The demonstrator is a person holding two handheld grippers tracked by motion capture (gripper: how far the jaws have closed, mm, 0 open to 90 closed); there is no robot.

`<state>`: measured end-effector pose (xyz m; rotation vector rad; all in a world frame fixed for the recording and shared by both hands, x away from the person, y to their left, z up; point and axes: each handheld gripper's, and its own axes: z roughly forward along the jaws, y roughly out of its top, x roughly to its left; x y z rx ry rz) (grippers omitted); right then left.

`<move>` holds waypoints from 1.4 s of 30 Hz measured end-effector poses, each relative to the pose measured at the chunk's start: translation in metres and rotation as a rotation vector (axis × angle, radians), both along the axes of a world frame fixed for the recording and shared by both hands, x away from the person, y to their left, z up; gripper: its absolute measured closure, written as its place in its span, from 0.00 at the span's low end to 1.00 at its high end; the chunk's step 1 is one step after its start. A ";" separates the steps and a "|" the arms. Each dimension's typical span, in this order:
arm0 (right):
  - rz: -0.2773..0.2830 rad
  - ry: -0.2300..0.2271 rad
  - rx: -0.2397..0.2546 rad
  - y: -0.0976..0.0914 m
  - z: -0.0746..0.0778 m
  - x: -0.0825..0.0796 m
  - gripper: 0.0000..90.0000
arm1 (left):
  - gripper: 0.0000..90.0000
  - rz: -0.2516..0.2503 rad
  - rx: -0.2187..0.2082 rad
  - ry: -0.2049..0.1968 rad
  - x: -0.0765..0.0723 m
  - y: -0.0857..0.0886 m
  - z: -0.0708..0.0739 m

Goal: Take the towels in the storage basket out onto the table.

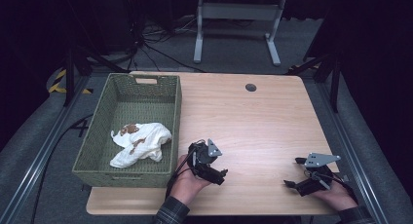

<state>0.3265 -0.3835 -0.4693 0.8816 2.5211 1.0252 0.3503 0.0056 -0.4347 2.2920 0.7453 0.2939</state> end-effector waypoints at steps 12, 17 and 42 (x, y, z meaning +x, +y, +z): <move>0.002 -0.003 -0.003 0.000 0.000 0.001 0.00 | 0.04 -0.004 -0.024 0.004 0.003 0.000 0.012; 0.001 -0.003 -0.003 0.000 0.000 0.001 0.00 | 0.04 -0.005 -0.035 0.009 0.005 0.001 0.017; -0.001 -0.002 -0.003 0.000 0.000 0.001 0.00 | 0.06 -0.021 -0.098 0.032 0.017 0.006 0.051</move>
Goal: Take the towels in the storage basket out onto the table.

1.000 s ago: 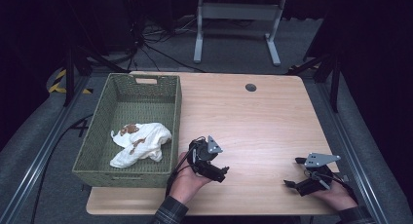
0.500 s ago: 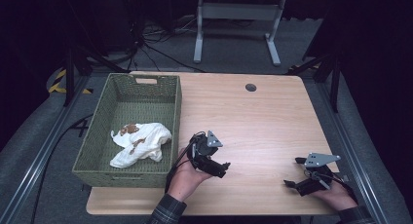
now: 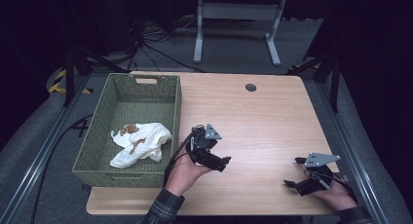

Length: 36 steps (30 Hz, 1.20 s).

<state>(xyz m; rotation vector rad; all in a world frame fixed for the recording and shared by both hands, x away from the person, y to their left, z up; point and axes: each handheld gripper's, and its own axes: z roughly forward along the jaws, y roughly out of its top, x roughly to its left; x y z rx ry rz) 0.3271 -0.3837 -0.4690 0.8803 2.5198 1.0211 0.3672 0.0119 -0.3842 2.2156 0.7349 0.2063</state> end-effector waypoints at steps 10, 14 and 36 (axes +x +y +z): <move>-0.002 0.001 0.002 0.000 0.000 0.000 0.00 | 0.06 -0.012 0.001 -0.015 0.008 0.007 0.013; -0.003 0.001 0.002 0.000 0.000 0.000 0.00 | 0.06 -0.006 0.002 -0.029 0.011 0.011 0.021; -0.007 0.006 0.003 0.000 0.000 0.000 0.00 | 0.05 0.067 -0.020 -0.043 0.027 0.063 0.042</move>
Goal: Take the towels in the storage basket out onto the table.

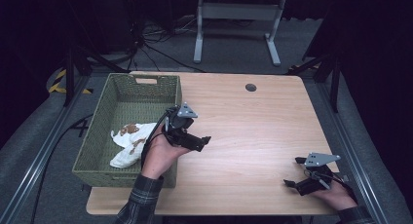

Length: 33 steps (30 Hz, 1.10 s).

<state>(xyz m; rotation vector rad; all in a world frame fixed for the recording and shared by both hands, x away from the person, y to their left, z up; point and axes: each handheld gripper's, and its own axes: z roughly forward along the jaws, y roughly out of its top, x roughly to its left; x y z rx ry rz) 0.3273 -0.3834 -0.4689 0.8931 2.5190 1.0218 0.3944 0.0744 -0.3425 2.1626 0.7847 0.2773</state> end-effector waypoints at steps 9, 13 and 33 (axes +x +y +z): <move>0.000 -0.001 0.000 0.000 0.000 0.000 0.00 | 0.05 0.049 -0.003 0.009 0.002 0.025 0.000; -0.001 -0.003 0.002 0.000 0.000 0.000 0.00 | 0.05 0.068 -0.011 0.009 0.003 0.032 -0.002; -0.001 -0.002 0.001 0.000 0.000 0.000 0.00 | 0.05 0.196 -0.018 0.000 0.006 0.083 -0.008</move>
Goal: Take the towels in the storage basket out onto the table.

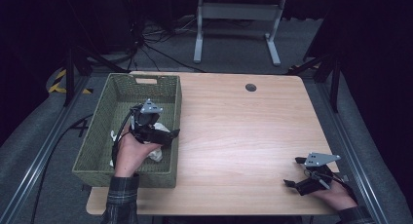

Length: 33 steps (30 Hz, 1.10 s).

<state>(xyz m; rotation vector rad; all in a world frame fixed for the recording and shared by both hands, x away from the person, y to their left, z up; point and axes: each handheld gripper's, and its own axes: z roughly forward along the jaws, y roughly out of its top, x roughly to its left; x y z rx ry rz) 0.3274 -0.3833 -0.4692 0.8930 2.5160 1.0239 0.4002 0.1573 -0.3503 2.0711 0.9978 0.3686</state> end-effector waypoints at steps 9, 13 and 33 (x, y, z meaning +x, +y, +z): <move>0.000 0.000 0.000 0.000 0.000 0.000 0.00 | 0.05 0.055 0.008 -0.002 0.002 0.023 -0.008; 0.000 0.000 0.000 0.000 0.000 0.000 0.00 | 0.12 0.062 0.019 0.016 0.004 0.030 -0.013; 0.000 -0.003 0.000 0.000 0.000 0.000 0.00 | 0.13 0.067 0.156 0.213 0.025 0.028 -0.060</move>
